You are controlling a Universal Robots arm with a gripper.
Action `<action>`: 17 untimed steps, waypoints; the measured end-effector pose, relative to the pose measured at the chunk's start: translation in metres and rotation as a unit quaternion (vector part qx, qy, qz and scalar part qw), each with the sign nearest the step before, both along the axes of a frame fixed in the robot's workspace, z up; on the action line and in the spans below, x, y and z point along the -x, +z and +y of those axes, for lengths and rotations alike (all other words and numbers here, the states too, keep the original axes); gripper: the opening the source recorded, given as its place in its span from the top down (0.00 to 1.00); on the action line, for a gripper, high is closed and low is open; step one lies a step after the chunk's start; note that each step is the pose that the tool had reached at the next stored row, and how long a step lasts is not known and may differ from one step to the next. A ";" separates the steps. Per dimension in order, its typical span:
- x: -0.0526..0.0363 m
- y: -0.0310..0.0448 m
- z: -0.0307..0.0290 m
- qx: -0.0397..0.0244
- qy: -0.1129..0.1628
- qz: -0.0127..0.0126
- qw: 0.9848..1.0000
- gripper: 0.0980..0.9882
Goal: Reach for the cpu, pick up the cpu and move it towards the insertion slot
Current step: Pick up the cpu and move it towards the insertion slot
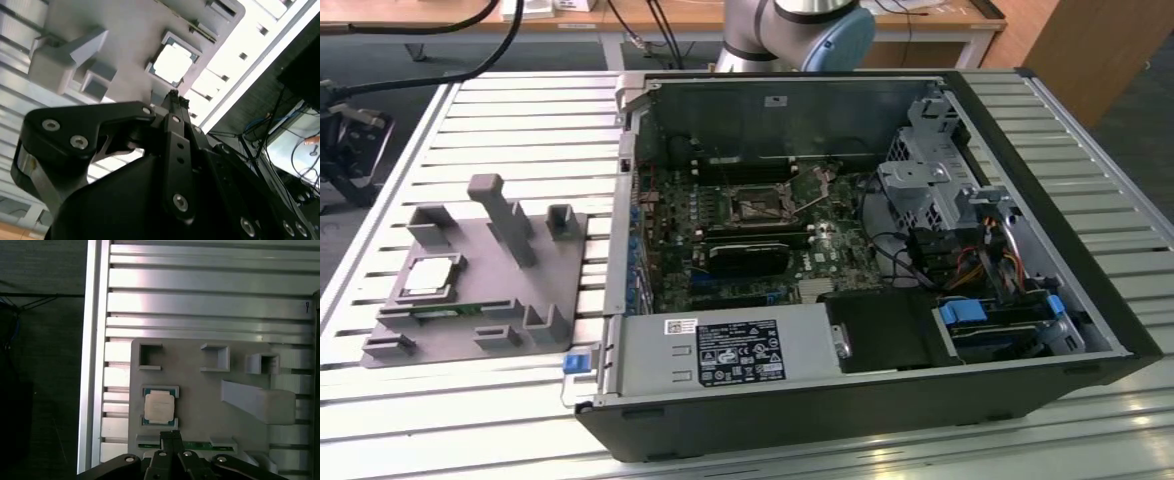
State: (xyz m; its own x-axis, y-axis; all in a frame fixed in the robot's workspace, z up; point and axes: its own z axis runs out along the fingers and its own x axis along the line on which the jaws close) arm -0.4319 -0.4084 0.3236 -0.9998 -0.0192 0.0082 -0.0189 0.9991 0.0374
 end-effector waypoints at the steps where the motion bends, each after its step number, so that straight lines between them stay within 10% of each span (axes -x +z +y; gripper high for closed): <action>1: 0.0001 -0.0011 -0.0003 0.000 0.000 0.000 1.000 0.98; 17: 0.0015 -0.0219 -0.0044 0.000 0.000 0.000 1.000 0.32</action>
